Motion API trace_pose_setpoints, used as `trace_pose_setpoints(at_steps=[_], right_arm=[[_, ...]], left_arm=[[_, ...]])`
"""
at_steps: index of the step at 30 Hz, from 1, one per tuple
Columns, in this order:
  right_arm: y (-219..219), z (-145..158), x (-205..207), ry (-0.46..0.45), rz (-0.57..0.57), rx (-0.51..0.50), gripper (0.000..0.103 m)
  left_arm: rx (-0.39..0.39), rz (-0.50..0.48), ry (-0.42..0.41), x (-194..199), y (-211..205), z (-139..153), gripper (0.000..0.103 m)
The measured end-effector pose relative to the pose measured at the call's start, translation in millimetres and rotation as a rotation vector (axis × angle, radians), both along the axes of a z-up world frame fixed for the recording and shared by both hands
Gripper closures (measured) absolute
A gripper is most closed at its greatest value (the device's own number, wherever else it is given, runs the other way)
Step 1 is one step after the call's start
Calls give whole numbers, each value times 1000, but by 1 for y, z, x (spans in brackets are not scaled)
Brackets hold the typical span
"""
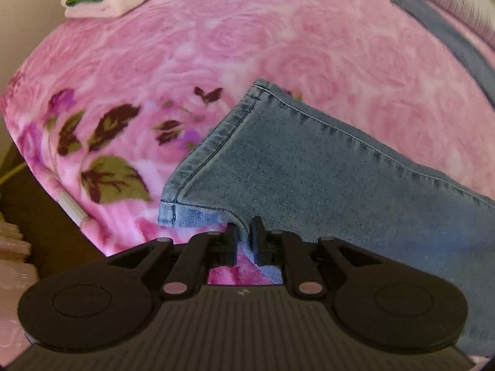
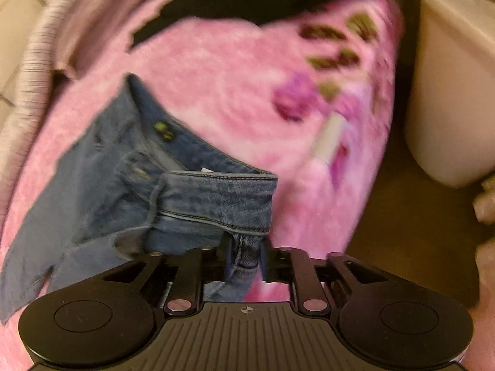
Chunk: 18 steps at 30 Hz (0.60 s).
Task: Fold clothes
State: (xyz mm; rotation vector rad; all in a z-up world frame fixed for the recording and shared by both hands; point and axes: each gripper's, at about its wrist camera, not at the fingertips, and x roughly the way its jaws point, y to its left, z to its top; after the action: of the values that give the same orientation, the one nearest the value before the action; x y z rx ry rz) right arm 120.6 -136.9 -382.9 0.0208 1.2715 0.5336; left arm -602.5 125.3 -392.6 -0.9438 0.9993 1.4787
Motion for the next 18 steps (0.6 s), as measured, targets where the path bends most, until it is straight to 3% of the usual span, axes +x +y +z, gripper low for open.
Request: trace_pose_setpoints(at_steps=[1,3,6,10,18], right_arm=[[0,4,1,-1,-1,-20,60],[1,23,1,-42,16,-63,55],[-1,56,-2,-147,-4,-120,53],[7,85,-4,-214,2,-66,51],[82,56,-6,-126,55,-1,51]], left_arm=[[0,6,-7,0,-1,6,91],[2,30,-16,-4,-6,20,85],[17,57,-16,-3,-12,42,87],[59,73,-95,15,0,58,84],[69,-89,-369,123,92,26,78]])
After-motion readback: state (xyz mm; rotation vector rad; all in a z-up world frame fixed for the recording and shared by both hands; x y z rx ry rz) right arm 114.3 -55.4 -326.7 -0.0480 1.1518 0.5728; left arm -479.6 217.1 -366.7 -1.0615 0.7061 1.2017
